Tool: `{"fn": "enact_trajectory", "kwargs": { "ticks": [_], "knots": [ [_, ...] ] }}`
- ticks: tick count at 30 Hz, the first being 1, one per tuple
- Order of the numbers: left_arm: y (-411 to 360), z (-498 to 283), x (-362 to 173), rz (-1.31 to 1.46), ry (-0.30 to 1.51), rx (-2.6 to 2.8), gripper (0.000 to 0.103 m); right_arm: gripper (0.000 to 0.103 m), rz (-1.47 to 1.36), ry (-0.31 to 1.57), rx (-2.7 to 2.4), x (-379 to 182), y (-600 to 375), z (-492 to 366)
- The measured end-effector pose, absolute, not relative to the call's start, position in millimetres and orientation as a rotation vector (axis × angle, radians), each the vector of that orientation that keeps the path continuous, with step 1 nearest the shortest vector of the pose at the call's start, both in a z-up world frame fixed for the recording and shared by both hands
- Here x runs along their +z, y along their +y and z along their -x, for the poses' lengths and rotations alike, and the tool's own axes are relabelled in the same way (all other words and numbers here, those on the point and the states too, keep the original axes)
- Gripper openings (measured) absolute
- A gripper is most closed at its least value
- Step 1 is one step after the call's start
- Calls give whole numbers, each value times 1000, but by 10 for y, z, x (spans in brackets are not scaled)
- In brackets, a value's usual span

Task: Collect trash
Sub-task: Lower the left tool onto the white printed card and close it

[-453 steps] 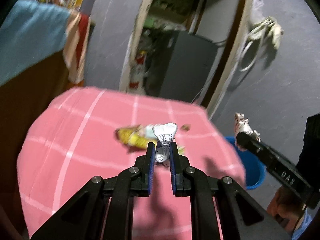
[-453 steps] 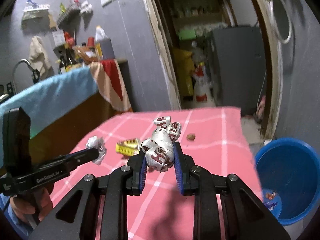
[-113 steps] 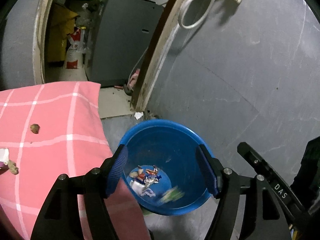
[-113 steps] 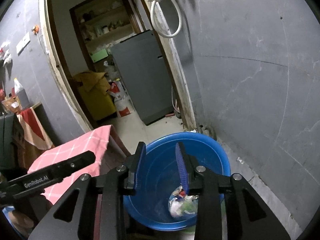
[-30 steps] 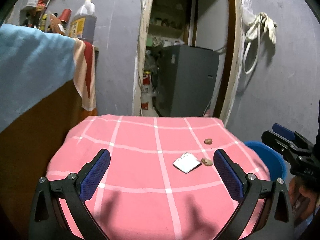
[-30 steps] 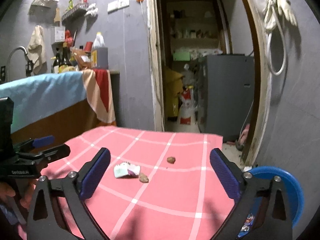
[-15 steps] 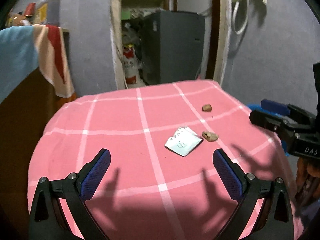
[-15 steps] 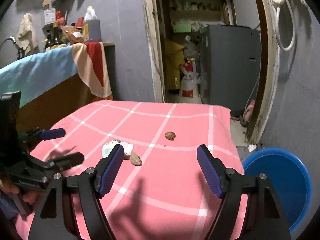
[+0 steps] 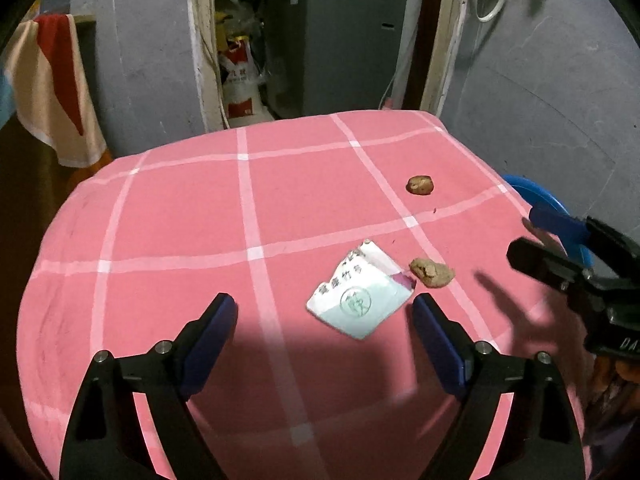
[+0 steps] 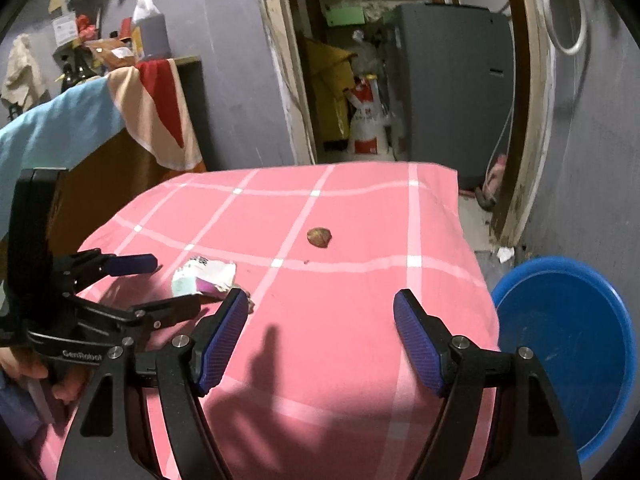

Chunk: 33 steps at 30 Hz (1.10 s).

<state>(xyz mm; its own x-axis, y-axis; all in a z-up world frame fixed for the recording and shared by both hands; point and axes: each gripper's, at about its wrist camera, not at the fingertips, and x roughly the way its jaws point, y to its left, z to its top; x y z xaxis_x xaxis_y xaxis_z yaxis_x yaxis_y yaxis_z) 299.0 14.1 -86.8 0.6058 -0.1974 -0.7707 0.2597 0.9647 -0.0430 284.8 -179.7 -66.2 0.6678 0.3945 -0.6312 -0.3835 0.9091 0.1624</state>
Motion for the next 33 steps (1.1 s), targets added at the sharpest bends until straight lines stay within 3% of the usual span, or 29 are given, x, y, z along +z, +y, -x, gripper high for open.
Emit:
{"fn": "enact_trajectory", "kwargs": {
  "ticks": [5, 7, 9, 13, 15, 25, 33],
  "knots": [
    [80, -3052, -853, -96, 882, -294, 83, 75, -24, 737, 436, -714, -1795, -2880],
    [66, -3084, -859, -106, 891, -307, 68, 75, -22, 738, 436, -713, -1788, -2884],
    [60, -3097, -862, -106, 898, -315, 65, 75, -22, 739, 437, -711, -1785, -2892],
    [84, -3095, -842, -98, 893, -313, 47, 75, -22, 742, 442, -712, -1768, -2898],
    [130, -3082, -842, -88, 894, -304, 42, 75, -21, 748, 452, -717, -1742, -2907],
    [518, -2917, -773, 56, 892, -230, 41, 73, 25, 782, 539, -774, -1464, -2921],
    [819, -2793, -702, 191, 865, -198, 41, 47, 88, 807, 608, -820, -1223, -2935]
  ]
}}
